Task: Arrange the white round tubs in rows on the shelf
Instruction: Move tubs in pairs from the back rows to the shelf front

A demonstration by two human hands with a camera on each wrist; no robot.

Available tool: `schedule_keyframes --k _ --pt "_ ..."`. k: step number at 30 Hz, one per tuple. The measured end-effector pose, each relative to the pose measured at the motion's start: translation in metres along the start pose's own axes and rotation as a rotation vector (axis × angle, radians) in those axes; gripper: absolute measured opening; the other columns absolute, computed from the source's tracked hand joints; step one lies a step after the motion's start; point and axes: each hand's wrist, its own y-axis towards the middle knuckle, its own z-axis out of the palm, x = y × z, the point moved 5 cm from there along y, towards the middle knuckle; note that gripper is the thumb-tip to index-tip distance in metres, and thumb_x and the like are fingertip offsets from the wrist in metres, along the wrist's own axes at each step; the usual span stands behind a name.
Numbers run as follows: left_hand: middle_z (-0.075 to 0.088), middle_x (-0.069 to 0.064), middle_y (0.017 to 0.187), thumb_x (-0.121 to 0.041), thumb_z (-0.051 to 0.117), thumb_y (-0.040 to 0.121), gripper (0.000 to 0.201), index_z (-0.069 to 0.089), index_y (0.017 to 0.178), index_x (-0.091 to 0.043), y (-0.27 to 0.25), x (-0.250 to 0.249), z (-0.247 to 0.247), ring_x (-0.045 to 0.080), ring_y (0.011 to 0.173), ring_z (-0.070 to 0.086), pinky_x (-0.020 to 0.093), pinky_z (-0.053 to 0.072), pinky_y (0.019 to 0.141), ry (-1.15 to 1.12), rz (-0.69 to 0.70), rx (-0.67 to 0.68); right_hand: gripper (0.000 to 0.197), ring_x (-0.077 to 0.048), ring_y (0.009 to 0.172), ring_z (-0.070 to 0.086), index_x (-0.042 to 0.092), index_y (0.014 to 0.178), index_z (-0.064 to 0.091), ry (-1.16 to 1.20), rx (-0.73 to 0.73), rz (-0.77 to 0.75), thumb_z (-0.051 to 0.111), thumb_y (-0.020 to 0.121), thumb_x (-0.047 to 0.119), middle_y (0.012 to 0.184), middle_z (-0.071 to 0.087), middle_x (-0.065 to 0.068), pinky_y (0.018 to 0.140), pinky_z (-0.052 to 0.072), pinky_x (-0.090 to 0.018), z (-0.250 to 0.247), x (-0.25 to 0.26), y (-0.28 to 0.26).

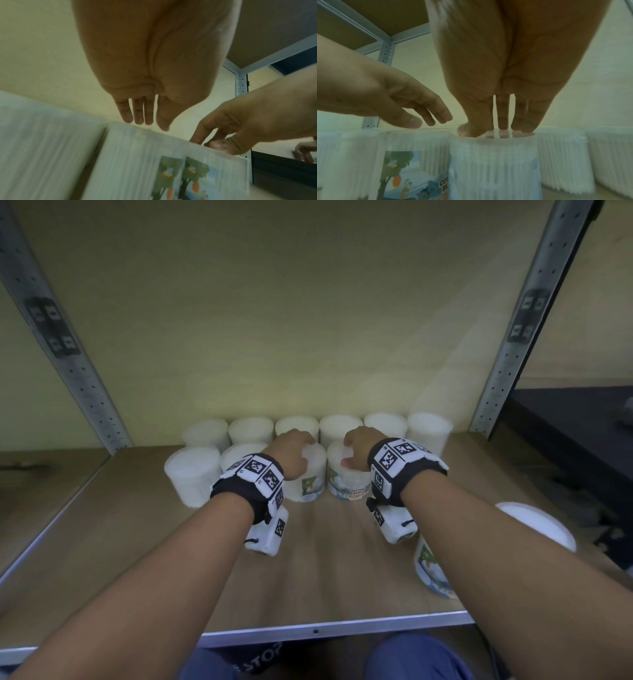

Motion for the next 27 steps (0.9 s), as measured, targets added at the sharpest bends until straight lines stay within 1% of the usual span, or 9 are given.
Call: schedule_keyframes --k 2,4,6,10,14,18,21,24,27 --pt "0.04 0.013 0.141 -0.014 0.054 0.091 0.049 0.042 0.139 -0.012 0.0 -0.002 -0.003 0.029 0.132 0.038 0.035 0.034 0.11 -0.039 -0.01 -0.084 0.052 -0.028 0.124 0.053 0.004 0.134 0.05 -0.004 0.0 -0.001 0.056 0.093 0.035 0.137 0.052 -0.013 0.103 0.045 -0.034 -0.001 0.0 0.0" --pt "0.041 0.014 0.138 -0.024 0.056 0.092 0.047 0.045 0.136 -0.01 -0.002 -0.005 -0.008 0.03 0.13 0.038 0.038 0.035 0.109 -0.037 -0.047 -0.198 0.052 -0.029 0.124 0.053 0.004 0.134 0.05 -0.009 -0.004 -0.004 0.056 0.093 0.035 0.138 0.051 -0.014 0.103 0.045 -0.035 0.0 0.0 -0.001" --pt "0.04 0.014 0.138 -0.033 0.055 0.092 0.05 0.046 0.134 -0.008 -0.003 -0.005 -0.007 0.031 0.129 0.037 0.041 0.036 0.107 0.007 -0.094 -0.225 0.052 -0.029 0.123 0.053 0.003 0.133 0.05 -0.014 -0.009 -0.006 0.056 0.093 0.036 0.137 0.051 -0.014 0.102 0.045 -0.035 0.0 0.0 0.0" --pt "0.039 0.016 0.137 -0.042 0.053 0.091 0.054 0.046 0.132 -0.006 -0.003 -0.003 0.002 0.032 0.129 0.037 0.042 0.039 0.104 0.127 -0.159 -0.144 0.053 -0.029 0.125 0.052 0.004 0.134 0.049 -0.019 -0.011 -0.01 0.055 0.094 0.036 0.138 0.05 -0.014 0.103 0.044 -0.035 0.0 0.0 -0.001" --pt "0.039 0.016 0.138 -0.042 0.05 0.093 0.054 0.045 0.134 -0.007 0.0 -0.004 0.005 0.033 0.129 0.036 0.043 0.039 0.102 0.182 -0.158 -0.106 0.051 -0.029 0.124 0.053 0.004 0.133 0.051 -0.02 -0.01 -0.016 0.055 0.093 0.036 0.137 0.052 -0.014 0.103 0.045 -0.035 0.0 0.0 -0.001" --pt "0.037 0.012 0.143 -0.034 0.052 0.094 0.051 0.041 0.14 -0.014 0.005 -0.002 0.004 0.03 0.132 0.036 0.044 0.037 0.107 0.183 -0.126 -0.005 0.052 -0.029 0.125 0.051 0.003 0.134 0.05 -0.016 -0.014 -0.016 0.055 0.094 0.036 0.138 0.05 -0.015 0.104 0.044 -0.036 -0.001 0.0 0.0" --pt "0.039 0.007 0.146 -0.025 0.054 0.094 0.048 0.043 0.14 -0.017 0.004 -0.001 0.002 0.027 0.133 0.039 0.043 0.036 0.11 0.068 -0.078 0.014 0.053 -0.029 0.126 0.051 0.003 0.135 0.049 -0.015 -0.015 -0.015 0.055 0.094 0.036 0.139 0.05 -0.015 0.105 0.043 -0.036 0.0 0.0 0.0" --pt "0.046 0.006 0.141 -0.032 0.057 0.092 0.047 0.048 0.135 -0.015 0.001 -0.002 -0.004 0.025 0.13 0.044 0.039 0.039 0.108 -0.082 -0.064 -0.116 0.053 -0.029 0.125 0.051 0.003 0.135 0.048 -0.016 -0.027 -0.018 0.055 0.094 0.036 0.138 0.05 -0.015 0.104 0.043 -0.036 0.001 0.0 0.0" --pt "0.047 0.011 0.134 -0.038 0.056 0.09 0.047 0.051 0.13 -0.013 -0.002 -0.001 -0.008 0.027 0.125 0.044 0.039 0.04 0.104 -0.057 -0.111 -0.229 0.053 -0.029 0.127 0.05 0.004 0.135 0.048 -0.014 -0.023 -0.016 0.055 0.094 0.036 0.139 0.049 -0.014 0.105 0.041 -0.035 0.001 0.0 0.001"
